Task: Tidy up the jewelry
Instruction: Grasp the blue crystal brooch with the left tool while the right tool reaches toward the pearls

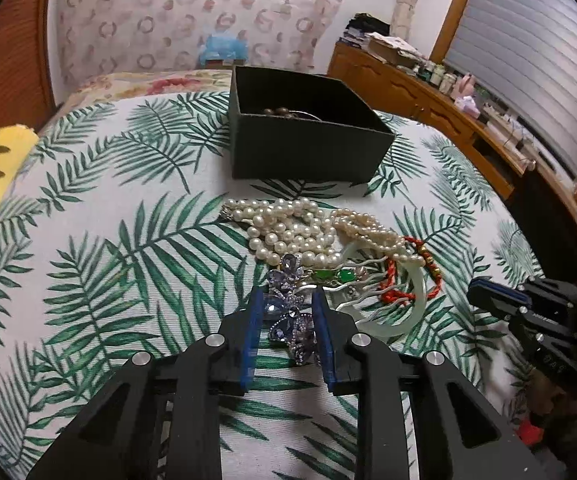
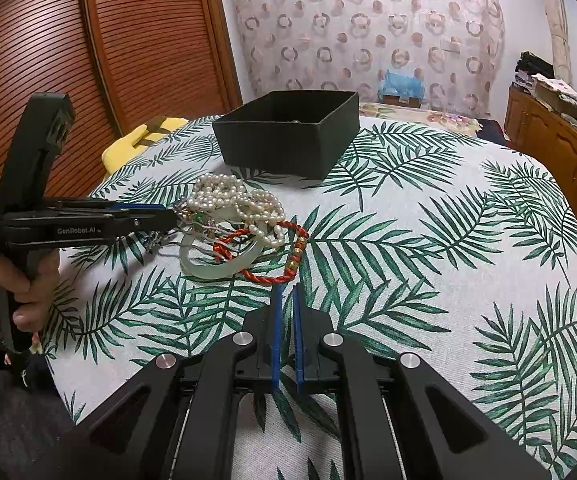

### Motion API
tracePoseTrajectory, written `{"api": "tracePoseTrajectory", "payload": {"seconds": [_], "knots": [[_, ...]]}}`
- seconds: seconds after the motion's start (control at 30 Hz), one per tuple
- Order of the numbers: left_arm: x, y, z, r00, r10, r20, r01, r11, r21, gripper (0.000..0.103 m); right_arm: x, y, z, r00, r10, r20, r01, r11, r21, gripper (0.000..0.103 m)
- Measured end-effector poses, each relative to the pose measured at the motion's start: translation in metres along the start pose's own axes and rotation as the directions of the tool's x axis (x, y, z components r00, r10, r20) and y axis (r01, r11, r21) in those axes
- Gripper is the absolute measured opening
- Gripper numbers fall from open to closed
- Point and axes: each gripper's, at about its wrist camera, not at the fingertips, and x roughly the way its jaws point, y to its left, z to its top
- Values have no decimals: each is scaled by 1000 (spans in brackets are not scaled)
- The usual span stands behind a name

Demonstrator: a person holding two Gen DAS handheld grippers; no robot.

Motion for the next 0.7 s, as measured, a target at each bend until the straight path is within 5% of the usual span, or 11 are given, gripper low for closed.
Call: {"api": "tracePoseTrajectory", "payload": {"seconds": [0.7], "knots": [[-38, 25, -1, 989, 116, 95, -118, 993, 15, 22, 3, 0, 0, 1000, -13, -12, 13, 1000, -2, 6]]}}
